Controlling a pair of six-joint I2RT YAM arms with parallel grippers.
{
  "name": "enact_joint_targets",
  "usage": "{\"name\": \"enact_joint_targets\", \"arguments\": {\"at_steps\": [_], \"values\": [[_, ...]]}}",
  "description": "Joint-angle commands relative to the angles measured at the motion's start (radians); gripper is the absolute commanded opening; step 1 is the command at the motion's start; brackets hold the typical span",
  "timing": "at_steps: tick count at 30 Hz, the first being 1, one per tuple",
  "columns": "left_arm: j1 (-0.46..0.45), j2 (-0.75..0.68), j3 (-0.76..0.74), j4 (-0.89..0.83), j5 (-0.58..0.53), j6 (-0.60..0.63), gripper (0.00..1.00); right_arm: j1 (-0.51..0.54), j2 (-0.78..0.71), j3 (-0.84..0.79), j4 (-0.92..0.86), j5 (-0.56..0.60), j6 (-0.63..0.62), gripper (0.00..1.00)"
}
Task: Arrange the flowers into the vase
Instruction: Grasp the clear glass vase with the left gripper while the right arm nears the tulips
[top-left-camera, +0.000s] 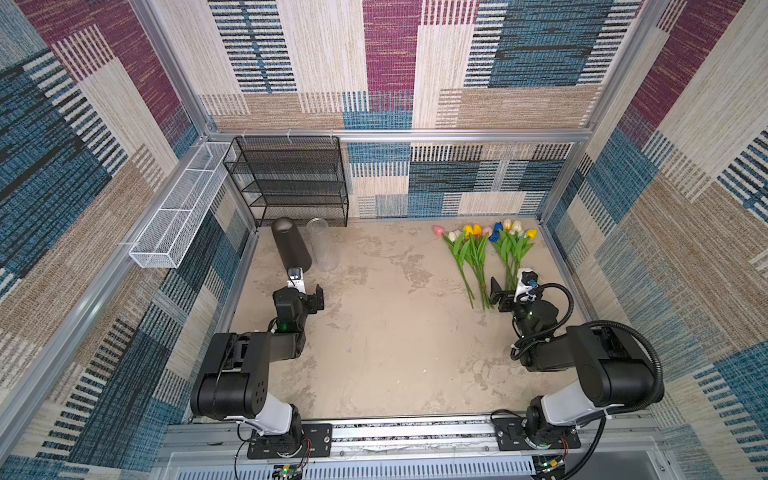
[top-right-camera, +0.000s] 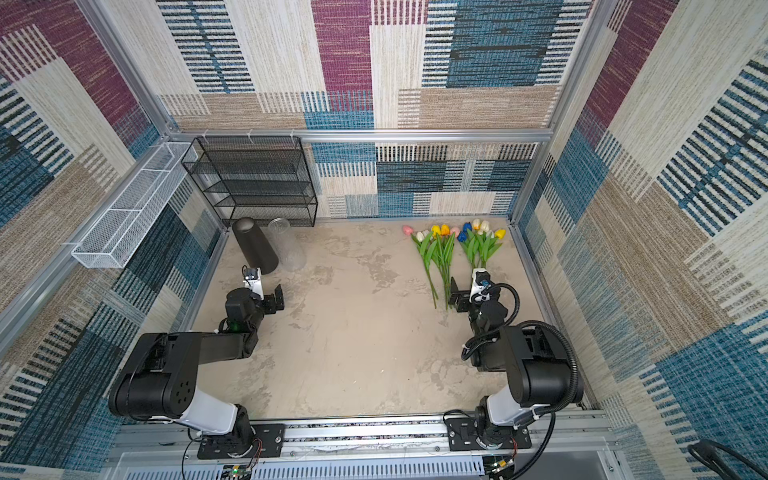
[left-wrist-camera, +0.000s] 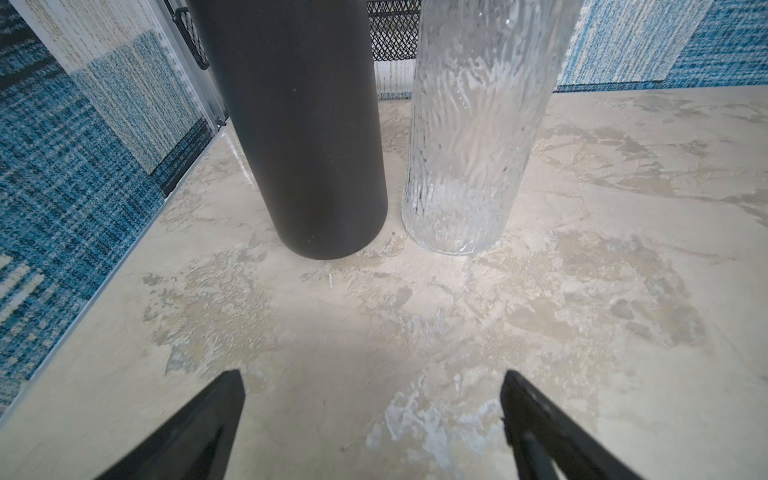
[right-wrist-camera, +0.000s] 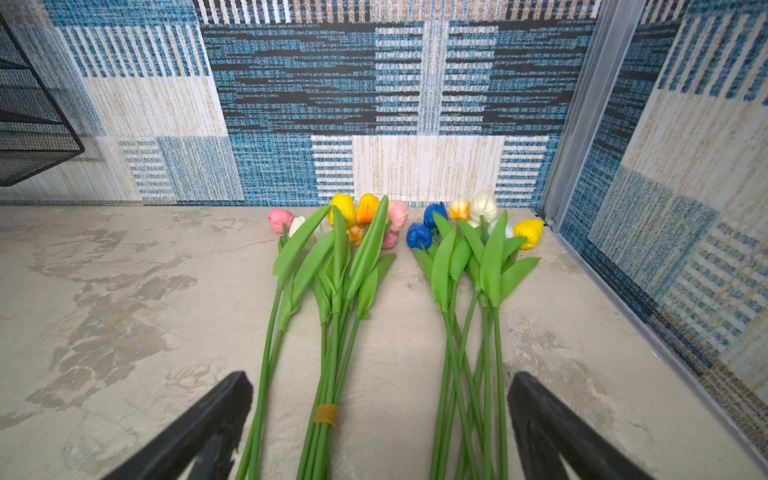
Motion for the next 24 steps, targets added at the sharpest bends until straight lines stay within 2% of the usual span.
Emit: {"name": "enact_joint_targets", "arguments": {"at_steps": [1,14,16,18,19,21,24], "values": [[-0.001,0.001,0.005,0.008,0.011,-0.013,0.99,0.001,-0.002,0.002,0.023,-0.009,0.009,1.0],[0.017,0.0,0.006,0.004,0.048,-0.021,0.99,0.0,-0.005,0.001,0.024,-0.01,0.009,1.0],[0.009,-0.034,0.004,-0.018,0.107,0.012,0.98,0.001,-0.03,0.022,-0.027,0.0,0.012,1.0],[-0.028,-0.155,-0.002,-0.124,0.025,0.015,0.97,0.001,-0.117,0.093,-0.238,0.027,0.032,1.0],[-0.036,-0.236,-0.008,-0.192,0.014,-0.016,0.95,0.003,-0.172,0.115,-0.322,0.03,0.044,0.96],[-0.051,-0.418,-0.031,-0.329,0.086,-0.086,0.92,0.01,-0.311,0.079,-0.334,-0.001,0.098,0.95],[-0.104,-0.65,-0.071,-0.387,0.146,-0.145,0.94,0.036,-0.531,0.046,-0.36,-0.077,0.217,1.0]]}}
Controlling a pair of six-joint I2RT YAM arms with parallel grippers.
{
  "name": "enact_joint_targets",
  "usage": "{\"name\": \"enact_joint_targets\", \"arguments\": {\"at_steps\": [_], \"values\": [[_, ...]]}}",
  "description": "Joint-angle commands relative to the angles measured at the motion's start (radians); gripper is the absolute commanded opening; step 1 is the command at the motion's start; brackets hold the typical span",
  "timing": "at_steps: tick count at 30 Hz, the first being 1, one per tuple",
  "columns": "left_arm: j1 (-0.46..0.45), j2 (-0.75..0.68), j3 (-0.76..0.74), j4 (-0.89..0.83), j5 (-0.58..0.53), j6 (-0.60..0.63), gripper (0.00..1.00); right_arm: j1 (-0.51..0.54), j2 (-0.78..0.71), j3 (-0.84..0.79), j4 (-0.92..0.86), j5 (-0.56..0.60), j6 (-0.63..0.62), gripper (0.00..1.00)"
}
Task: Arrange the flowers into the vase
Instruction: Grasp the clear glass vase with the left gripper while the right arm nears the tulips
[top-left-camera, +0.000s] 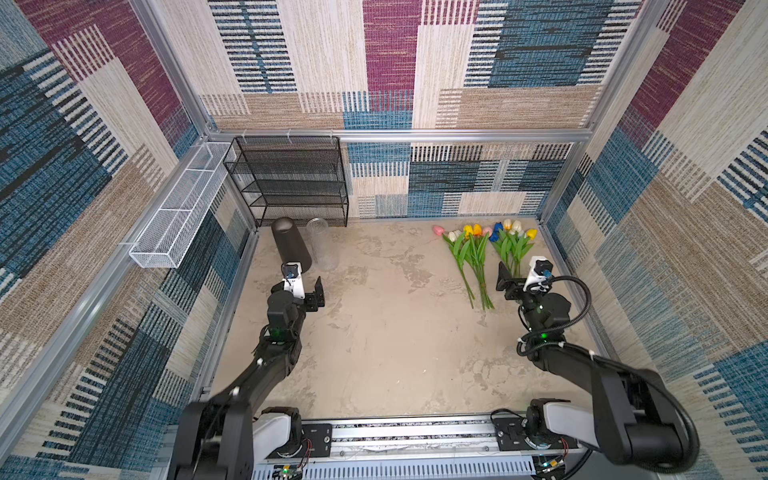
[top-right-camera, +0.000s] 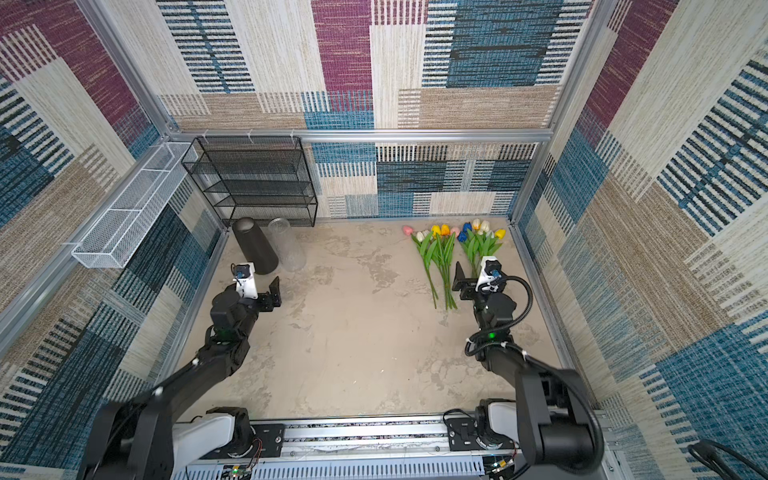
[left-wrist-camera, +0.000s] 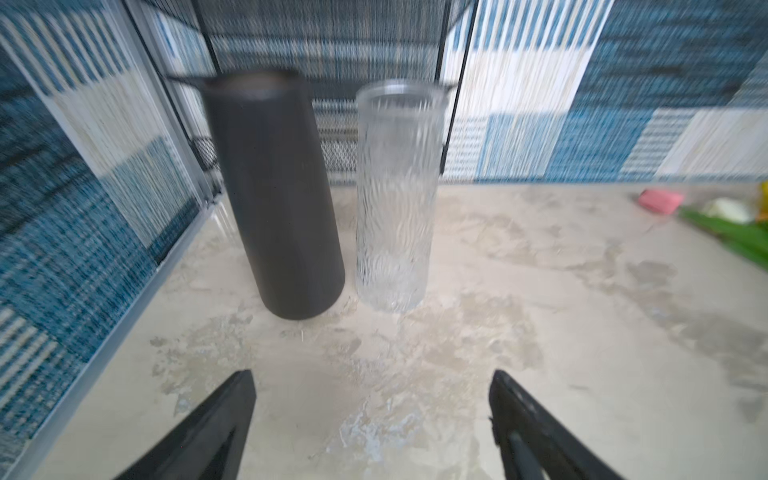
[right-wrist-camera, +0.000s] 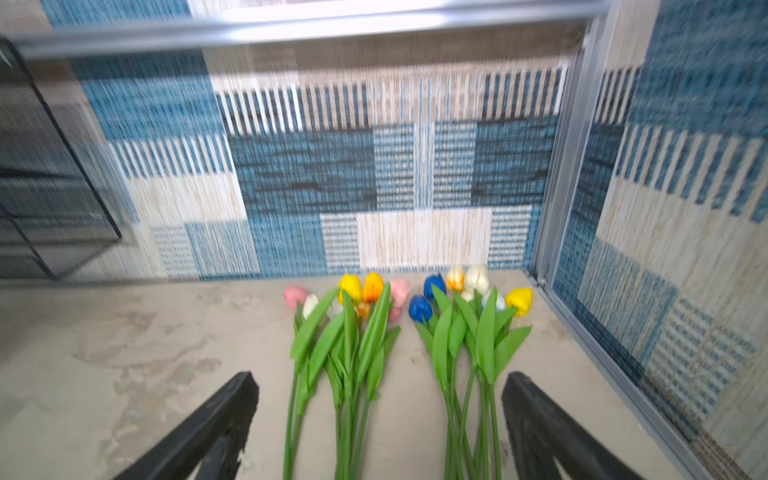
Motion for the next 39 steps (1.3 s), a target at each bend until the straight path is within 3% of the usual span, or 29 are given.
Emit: {"name": "enact_joint_targets", "arguments": {"at_steps": [1,5,12,19,39], "values": [[-0.051,-0.152,-0.015,-0.156,0.053,-0.065,0.96,0.048,-0.158,0.003,-0.111,-0.09,0.108,1.0],[-0.061,-0.116,0.056,-0.147,0.023,-0.004,0.99,0.145,-0.244,0.032,-0.186,-0.127,0.04,1.0],[-0.058,0.235,0.184,0.108,0.078,0.073,0.99,0.158,-0.231,-0.011,-0.037,-0.267,0.055,1.0],[-0.046,0.503,0.283,0.307,0.058,0.069,0.99,0.161,-0.298,-0.09,0.023,-0.285,0.057,1.0],[-0.003,0.9,0.694,0.286,0.049,0.076,0.99,0.169,-0.338,-0.104,0.037,-0.352,0.074,1.0]]}}
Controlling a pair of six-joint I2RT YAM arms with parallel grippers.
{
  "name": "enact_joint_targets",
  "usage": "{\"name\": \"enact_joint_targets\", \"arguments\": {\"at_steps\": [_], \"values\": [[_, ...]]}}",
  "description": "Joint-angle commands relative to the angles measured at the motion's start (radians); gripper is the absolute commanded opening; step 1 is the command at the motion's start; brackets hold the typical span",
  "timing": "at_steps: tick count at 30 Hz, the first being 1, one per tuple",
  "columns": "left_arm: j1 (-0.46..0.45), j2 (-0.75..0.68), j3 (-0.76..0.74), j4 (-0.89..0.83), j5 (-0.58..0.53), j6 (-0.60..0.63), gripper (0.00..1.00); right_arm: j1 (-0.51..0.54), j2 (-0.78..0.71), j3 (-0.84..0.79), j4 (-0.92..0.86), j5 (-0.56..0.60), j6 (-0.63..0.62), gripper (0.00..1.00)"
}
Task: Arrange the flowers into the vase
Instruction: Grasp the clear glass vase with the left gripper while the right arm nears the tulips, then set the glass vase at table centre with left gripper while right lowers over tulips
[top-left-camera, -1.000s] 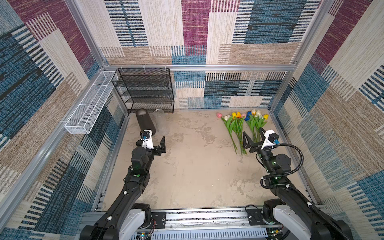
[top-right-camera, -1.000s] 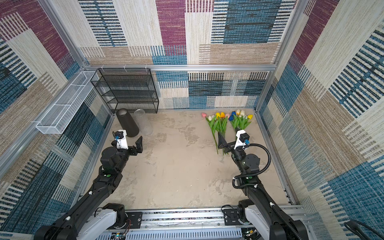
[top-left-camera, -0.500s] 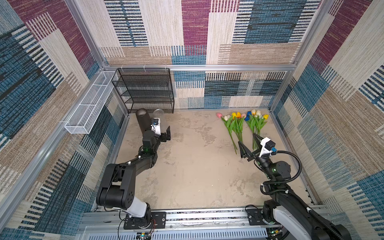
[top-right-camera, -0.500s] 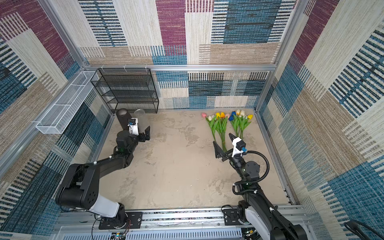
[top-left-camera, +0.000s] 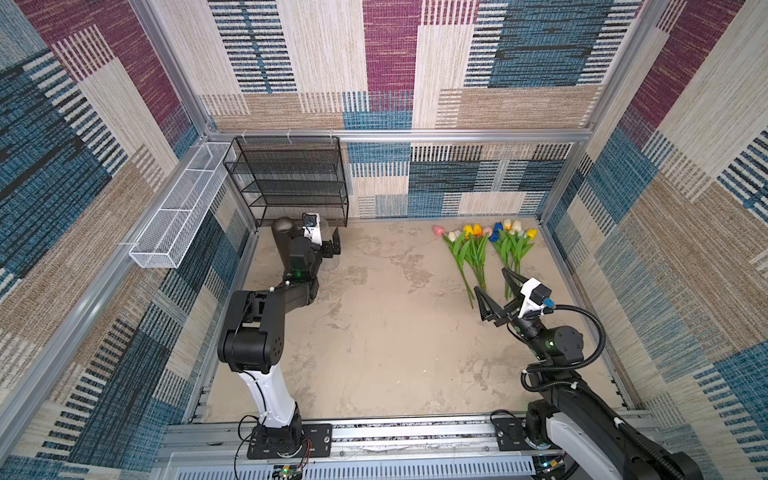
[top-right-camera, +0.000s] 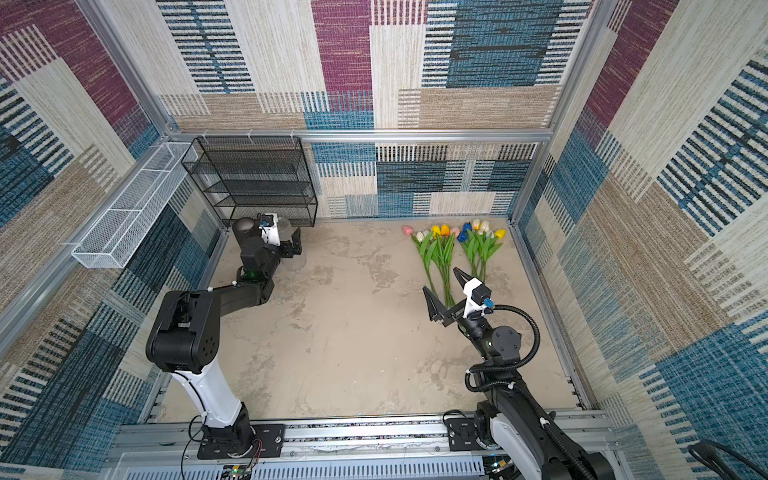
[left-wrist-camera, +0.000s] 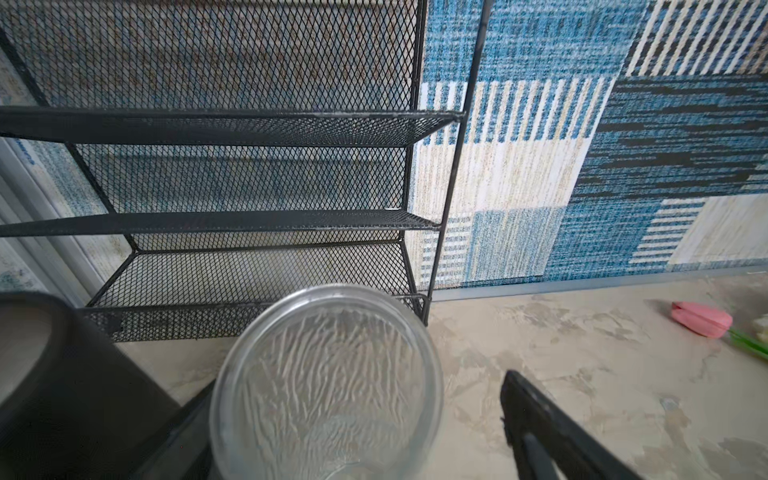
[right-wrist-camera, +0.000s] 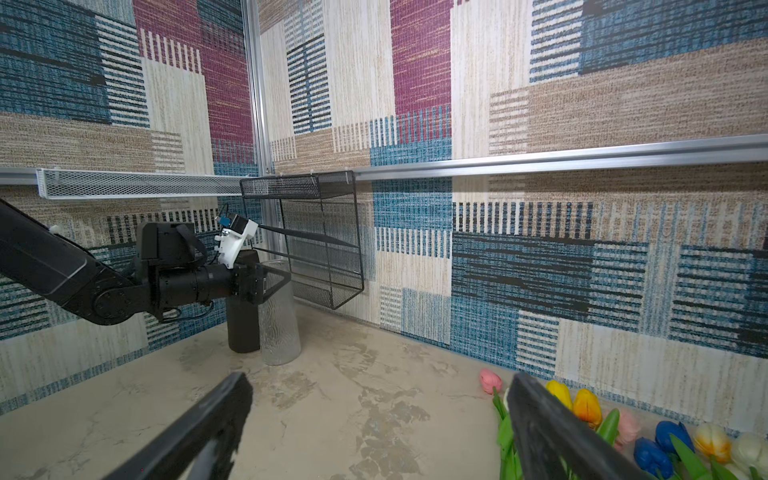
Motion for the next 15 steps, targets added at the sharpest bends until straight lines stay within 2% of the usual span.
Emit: {"name": "enact_joint_targets", "arguments": {"at_steps": [1,7,15], "values": [[0.006,0.039,0.045,-0.006,-0.007,0.023,0.98,0.002,-0.01,-0.001,0.028,-0.01,0.006,1.0],[0.009,0.069,0.059,0.004,-0.001,0.027,0.88,0.002,-0.018,0.003,0.02,-0.006,0.008,1.0],[0.015,0.084,0.046,0.031,0.027,0.029,0.62,0.003,0.001,0.031,-0.012,-0.015,0.019,1.0]]}}
